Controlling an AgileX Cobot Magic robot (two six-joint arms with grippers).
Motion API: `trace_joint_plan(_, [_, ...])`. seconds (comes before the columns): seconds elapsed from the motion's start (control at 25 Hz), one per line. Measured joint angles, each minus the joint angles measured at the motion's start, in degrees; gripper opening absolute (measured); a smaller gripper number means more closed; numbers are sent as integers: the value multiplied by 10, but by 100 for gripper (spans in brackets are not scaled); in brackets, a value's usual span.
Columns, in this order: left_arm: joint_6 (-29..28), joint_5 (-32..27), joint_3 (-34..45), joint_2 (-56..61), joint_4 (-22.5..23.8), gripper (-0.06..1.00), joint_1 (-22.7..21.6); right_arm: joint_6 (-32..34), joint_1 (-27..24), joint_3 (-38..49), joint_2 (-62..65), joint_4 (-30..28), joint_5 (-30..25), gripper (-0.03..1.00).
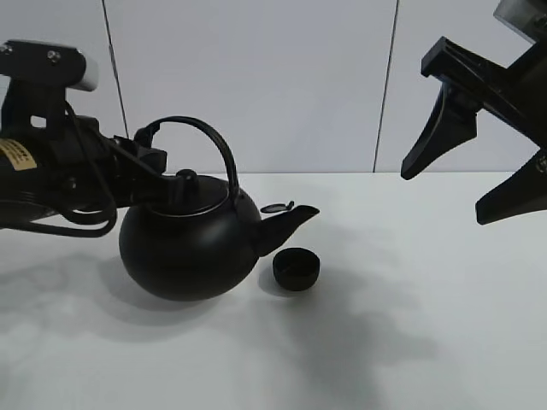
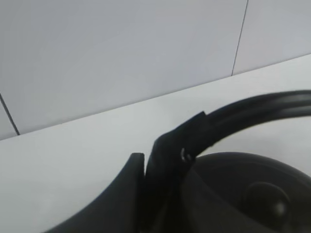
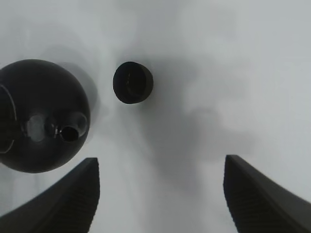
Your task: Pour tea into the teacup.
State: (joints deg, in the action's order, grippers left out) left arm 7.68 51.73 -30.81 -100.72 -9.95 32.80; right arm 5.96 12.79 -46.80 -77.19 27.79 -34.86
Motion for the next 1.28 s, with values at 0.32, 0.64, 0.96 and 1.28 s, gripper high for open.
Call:
trace_joint_plan(0.32, [9,-25,-61,-35,1,11,0,0,0,0,0,-7,-1,49])
trace_joint_plan(0.64, [68,-57,-78,-35,3,11,0,0,0,0,0,-9,-1,49])
trace_joint_plan(0.96, [91,-59,-78,-35,-6,11,0,0,0,0,0,-9,-1,49])
trace_joint_plan(1.28, [124,-59,-78,-35,-61,11,0,0,0,0,0,-9,-1,49])
